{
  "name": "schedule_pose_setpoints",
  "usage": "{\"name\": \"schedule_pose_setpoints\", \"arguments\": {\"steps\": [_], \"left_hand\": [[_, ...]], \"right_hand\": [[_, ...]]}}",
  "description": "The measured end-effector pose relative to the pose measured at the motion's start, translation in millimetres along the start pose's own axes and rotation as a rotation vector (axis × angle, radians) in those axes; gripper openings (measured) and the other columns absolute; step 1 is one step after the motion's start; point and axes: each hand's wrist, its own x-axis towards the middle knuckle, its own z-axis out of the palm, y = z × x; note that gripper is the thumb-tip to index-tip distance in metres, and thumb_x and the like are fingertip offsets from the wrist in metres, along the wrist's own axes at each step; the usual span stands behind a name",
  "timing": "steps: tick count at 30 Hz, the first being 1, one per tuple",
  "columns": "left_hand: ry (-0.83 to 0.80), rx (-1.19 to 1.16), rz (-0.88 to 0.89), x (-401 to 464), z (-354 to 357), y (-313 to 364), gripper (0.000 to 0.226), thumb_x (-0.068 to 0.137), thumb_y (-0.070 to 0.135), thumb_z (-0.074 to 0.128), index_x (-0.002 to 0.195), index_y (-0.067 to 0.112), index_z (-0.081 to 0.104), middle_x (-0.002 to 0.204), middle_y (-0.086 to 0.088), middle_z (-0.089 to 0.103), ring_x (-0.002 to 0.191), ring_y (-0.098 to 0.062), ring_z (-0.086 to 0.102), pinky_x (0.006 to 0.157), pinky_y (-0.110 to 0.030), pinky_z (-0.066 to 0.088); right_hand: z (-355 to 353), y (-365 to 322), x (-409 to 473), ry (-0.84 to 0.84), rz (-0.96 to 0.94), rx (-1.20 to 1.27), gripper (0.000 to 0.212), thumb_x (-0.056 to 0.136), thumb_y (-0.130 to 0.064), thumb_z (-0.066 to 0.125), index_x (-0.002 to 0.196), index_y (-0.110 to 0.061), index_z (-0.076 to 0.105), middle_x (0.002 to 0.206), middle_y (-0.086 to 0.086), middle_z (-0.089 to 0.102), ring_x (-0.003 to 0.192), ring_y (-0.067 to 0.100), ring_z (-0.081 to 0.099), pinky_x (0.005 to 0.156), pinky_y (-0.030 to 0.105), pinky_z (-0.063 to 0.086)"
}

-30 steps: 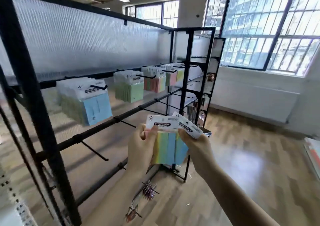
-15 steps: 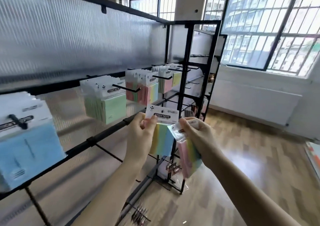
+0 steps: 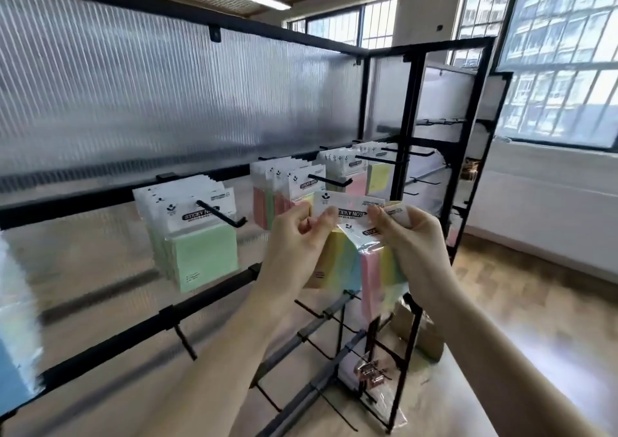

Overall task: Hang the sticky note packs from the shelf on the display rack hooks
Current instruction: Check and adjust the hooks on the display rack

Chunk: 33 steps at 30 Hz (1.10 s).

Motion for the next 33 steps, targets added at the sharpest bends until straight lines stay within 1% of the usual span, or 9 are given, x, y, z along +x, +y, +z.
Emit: {"name": "schedule_pose_setpoints", "arguments": {"steps": [2, 6, 10, 13, 15, 18, 22, 26, 33], "left_hand": [[0.075, 0.062, 0.043, 13.8, 12.8, 2.3, 0.039, 0.091, 0.036, 0.060, 0.058, 0.030, 0.041, 0.045, 0.026, 0.050, 0.043, 0.010, 0.047, 0.045, -0.005, 0.036], [0.197, 0.108, 0.054, 34.1, 33.9, 2.5, 0.040, 0.090, 0.036, 0.061, 0.052, 0.027, 0.053, 0.050, 0.008, 0.057, 0.049, -0.006, 0.053, 0.053, -0.024, 0.046], [0.320, 0.162, 0.113, 44.2, 43.8, -0.2, 0.048, 0.089, 0.038, 0.063, 0.066, -0.003, 0.050, 0.060, -0.016, 0.054, 0.055, -0.027, 0.051, 0.053, -0.036, 0.041], [0.370, 0.160, 0.135, 46.8, 48.8, -0.6, 0.050, 0.090, 0.036, 0.061, 0.076, -0.011, 0.053, 0.070, -0.029, 0.055, 0.066, -0.041, 0.055, 0.058, -0.048, 0.046], [0.395, 0.208, 0.121, 47.6, 51.2, -1.0, 0.048, 0.091, 0.034, 0.060, 0.070, -0.008, 0.050, 0.064, -0.024, 0.055, 0.061, -0.037, 0.054, 0.052, -0.042, 0.043], [0.458, 0.294, 0.098, 47.0, 52.3, -2.9, 0.043, 0.092, 0.030, 0.060, 0.058, 0.011, 0.041, 0.047, 0.005, 0.047, 0.045, -0.007, 0.044, 0.043, -0.019, 0.033], [0.542, 0.421, 0.108, 46.0, 54.0, -10.9, 0.035, 0.088, 0.035, 0.061, 0.069, 0.009, 0.048, 0.061, -0.007, 0.051, 0.058, -0.021, 0.050, 0.053, -0.018, 0.036], [0.760, 0.581, 0.092, 51.8, 48.3, -24.4, 0.026, 0.084, 0.027, 0.070, 0.099, 0.014, 0.054, 0.081, 0.007, 0.050, 0.074, -0.005, 0.049, 0.068, -0.006, 0.038], [0.833, 0.712, -0.040, 61.5, 38.1, -45.0, 0.033, 0.083, 0.035, 0.070, 0.098, 0.015, 0.049, 0.085, 0.005, 0.054, 0.079, -0.011, 0.053, 0.058, -0.009, 0.039]], "right_hand": [[-7.9, 5.0, 21.7, -0.042, 0.014, 0.041, 0.016, 0.080, -0.022, 0.073, 0.071, -0.009, 0.069, 0.063, 0.000, 0.070, 0.052, 0.009, 0.063, 0.046, 0.017, 0.047], [-18.4, 13.6, 57.8, -0.140, 0.036, 0.065, 0.019, 0.072, -0.032, 0.074, 0.075, -0.013, 0.070, 0.069, 0.001, 0.073, 0.058, 0.011, 0.067, 0.051, 0.019, 0.050], [-20.9, 27.0, 83.5, -0.222, 0.040, 0.084, 0.037, 0.067, -0.042, 0.074, 0.075, -0.006, 0.068, 0.076, 0.013, 0.073, 0.063, 0.019, 0.066, 0.059, 0.029, 0.052], [-17.1, 34.0, 97.3, -0.293, 0.038, 0.113, 0.032, 0.074, -0.036, 0.075, 0.074, -0.005, 0.066, 0.073, 0.010, 0.072, 0.062, 0.017, 0.065, 0.056, 0.025, 0.051], [-13.3, 38.6, 105.9, -0.331, 0.031, 0.142, 0.018, 0.080, -0.025, 0.074, 0.072, -0.010, 0.068, 0.069, 0.002, 0.073, 0.058, 0.010, 0.066, 0.051, 0.018, 0.049], [-7.6, 47.1, 115.1, -0.407, 0.002, 0.170, 0.013, 0.083, -0.020, 0.072, 0.072, -0.013, 0.068, 0.067, -0.001, 0.073, 0.056, 0.007, 0.067, 0.049, 0.015, 0.047], [0.2, 60.2, 124.2, -0.451, -0.037, 0.142, 0.017, 0.082, -0.025, 0.072, 0.072, -0.012, 0.067, 0.067, -0.002, 0.072, 0.058, 0.008, 0.065, 0.051, 0.018, 0.049], [15.5, 70.6, 133.2, -0.434, -0.136, 0.044, 0.016, 0.082, -0.027, 0.072, 0.087, -0.026, 0.057, 0.080, -0.004, 0.069, 0.068, 0.001, 0.066, 0.059, 0.017, 0.051], [37.5, 88.2, 149.4, -0.446, -0.048, -0.066, 0.030, 0.083, -0.037, 0.071, 0.093, -0.026, 0.044, 0.085, -0.006, 0.064, 0.074, 0.000, 0.062, 0.062, 0.017, 0.047]]}}
